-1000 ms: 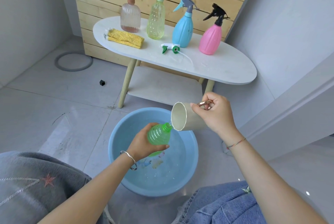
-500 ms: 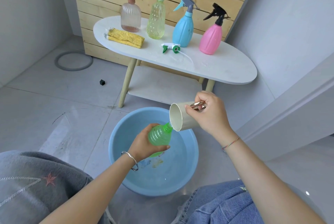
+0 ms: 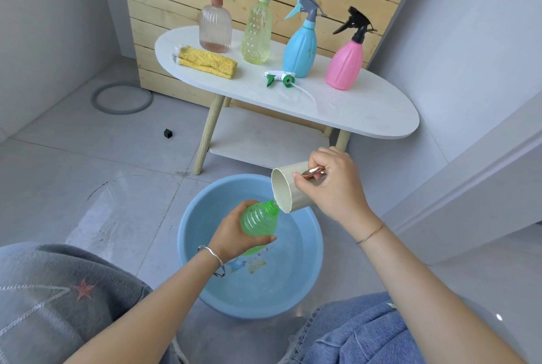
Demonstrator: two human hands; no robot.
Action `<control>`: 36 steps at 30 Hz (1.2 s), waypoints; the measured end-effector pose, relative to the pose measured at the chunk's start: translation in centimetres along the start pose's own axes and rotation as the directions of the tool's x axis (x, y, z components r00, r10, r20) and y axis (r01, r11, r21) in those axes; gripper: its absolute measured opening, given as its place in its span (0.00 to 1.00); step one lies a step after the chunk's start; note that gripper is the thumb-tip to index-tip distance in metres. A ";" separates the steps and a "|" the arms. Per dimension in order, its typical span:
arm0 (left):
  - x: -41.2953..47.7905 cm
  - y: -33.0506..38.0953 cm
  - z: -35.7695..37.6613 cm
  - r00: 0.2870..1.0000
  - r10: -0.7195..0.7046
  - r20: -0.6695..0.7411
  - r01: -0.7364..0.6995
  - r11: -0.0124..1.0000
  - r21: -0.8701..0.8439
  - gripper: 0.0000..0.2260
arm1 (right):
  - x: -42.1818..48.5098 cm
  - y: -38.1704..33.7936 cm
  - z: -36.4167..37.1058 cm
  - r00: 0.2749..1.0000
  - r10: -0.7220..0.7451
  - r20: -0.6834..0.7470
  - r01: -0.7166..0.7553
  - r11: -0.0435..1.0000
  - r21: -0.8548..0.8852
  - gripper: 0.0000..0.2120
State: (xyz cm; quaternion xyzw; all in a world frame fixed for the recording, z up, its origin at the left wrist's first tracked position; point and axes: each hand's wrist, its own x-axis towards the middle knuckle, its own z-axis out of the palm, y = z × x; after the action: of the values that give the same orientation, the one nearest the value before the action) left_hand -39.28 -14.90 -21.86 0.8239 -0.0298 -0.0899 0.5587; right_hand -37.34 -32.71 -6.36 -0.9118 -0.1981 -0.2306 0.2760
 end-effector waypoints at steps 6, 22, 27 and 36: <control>0.0 -0.2 -0.1 1.000 -0.003 -0.023 0.003 1.000 0.000 0.32 | 0.3 -0.4 0.2 0.999 -0.042 0.017 0.043 0.998 -0.052 0.18; 0.2 -0.6 -1.2 0.994 -0.050 -0.099 0.039 0.994 -0.106 0.30 | 0.5 3.1 1.2 0.843 0.539 -0.003 -0.494 0.774 0.396 0.20; 0.5 -1.5 -1.8 0.975 -0.126 -0.184 0.088 0.976 -0.199 0.33 | -0.8 7.5 4.7 0.659 0.744 0.112 -0.729 0.594 0.340 0.23; 0.7 -2.0 -2.9 0.942 -0.190 -0.278 0.109 0.953 -0.282 0.24 | -9.5 10.1 14.5 0.532 0.744 0.403 -0.771 0.623 -0.132 0.22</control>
State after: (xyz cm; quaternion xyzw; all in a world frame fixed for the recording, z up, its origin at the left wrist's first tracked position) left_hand -38.17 -11.59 -22.72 0.7464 0.1312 -0.0086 0.6523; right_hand -35.67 -34.07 -26.30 -0.9245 0.1552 0.1201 0.3268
